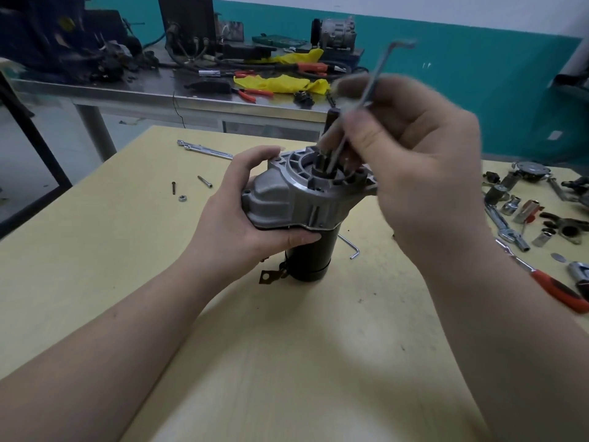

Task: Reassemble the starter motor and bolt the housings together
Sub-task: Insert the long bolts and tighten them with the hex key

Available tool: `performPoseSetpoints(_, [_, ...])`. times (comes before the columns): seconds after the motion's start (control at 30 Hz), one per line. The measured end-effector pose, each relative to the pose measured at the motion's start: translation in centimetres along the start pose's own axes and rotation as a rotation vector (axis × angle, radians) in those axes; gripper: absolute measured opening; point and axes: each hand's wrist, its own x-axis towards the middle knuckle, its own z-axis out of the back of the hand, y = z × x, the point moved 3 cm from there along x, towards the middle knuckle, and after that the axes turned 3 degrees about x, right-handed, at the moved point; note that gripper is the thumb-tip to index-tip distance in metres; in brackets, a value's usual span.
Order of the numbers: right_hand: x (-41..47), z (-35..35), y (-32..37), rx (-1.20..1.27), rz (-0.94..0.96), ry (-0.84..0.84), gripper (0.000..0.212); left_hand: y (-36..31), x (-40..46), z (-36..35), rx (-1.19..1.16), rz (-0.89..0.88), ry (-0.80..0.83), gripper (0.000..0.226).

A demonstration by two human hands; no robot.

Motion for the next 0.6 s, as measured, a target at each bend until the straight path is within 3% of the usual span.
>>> performPoseSetpoints(0.13, [-0.1,1.9,0.6,0.163,0.097,-0.105,0.026,-0.2,-0.1,0.0,0.017,-0.006,-0.011,0.101])
performPoseSetpoints(0.2, [-0.4,2.8,0.3,-0.081,0.168,-0.049,0.035,-0.3,-0.1,-0.1,0.023,-0.009,-0.021,0.099])
performPoseSetpoints(0.3, [-2.0,2.6,-1.0,-0.581,0.185,0.127,0.018,-0.5,-0.4,-0.5,0.056,-0.025,-0.051,0.100])
performPoseSetpoints(0.37, [-2.9,2.3,-1.7,-0.762,0.175,0.196,0.030,-0.9,-0.6,-0.9,0.095,-0.061,-0.075,0.100])
performPoseSetpoints(0.43, [-3.2,2.3,-2.1,-0.851,0.192,0.202,0.043,-1.2,-0.7,-1.3,0.126,-0.086,-0.095,0.098])
performPoseSetpoints(0.6, [-3.4,2.5,-2.9,-0.842,0.179,0.171,0.042,-1.5,-0.9,-1.6,0.147,-0.085,-0.122,0.095])
